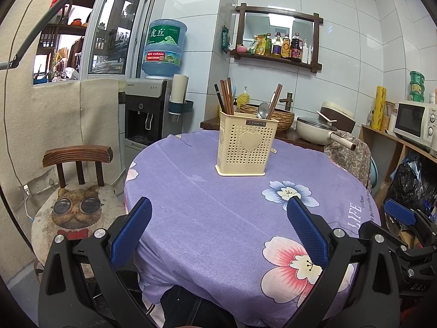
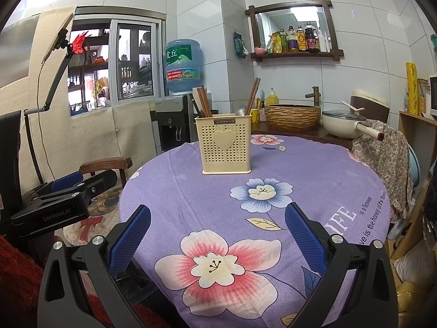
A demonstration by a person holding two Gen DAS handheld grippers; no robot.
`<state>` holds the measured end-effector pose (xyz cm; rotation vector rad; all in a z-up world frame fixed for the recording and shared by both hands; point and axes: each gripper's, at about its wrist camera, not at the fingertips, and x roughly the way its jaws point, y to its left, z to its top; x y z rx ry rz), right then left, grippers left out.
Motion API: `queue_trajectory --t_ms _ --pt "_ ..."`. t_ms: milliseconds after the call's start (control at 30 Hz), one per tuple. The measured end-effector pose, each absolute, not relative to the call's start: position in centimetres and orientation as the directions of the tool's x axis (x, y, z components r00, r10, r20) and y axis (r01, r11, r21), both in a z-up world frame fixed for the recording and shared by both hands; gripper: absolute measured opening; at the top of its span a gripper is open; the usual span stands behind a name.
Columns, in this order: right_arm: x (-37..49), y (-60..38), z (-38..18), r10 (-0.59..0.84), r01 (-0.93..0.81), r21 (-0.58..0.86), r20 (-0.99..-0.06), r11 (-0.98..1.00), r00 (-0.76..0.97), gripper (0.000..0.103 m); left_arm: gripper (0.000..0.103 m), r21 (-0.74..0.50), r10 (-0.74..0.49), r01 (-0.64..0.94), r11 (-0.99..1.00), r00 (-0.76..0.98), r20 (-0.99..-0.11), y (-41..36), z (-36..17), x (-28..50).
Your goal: Organize utensils
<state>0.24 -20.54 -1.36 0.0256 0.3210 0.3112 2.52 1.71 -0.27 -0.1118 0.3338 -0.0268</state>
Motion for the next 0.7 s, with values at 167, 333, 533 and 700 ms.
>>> queue_trajectory --t_ms 167,333,533,700 --pt "-0.05 -20.51 -1.61 0.306 -0.298 0.075 -0.311 0.952 0.9 0.097 0.097 -0.113 -0.045 0.008 0.994 0.943 -0.331 1.73 -0.28 2.79" --pt "-0.09 -20.47 -1.61 0.307 -0.298 0.075 -0.311 0.951 0.9 0.097 0.097 -0.114 -0.045 0.007 0.993 0.943 -0.33 1.93 -0.33 2.75" --pt "-0.03 -20.48 -1.53 0.305 -0.297 0.075 -0.311 0.952 0.9 0.097 0.097 -0.116 -0.044 0.005 0.993 0.941 -0.336 2.0 -0.22 2.8" --pt "-0.1 -20.53 -1.53 0.306 -0.297 0.076 -0.312 0.952 0.9 0.097 0.097 -0.117 -0.047 0.008 0.993 0.94 -0.339 1.97 -0.18 2.7"
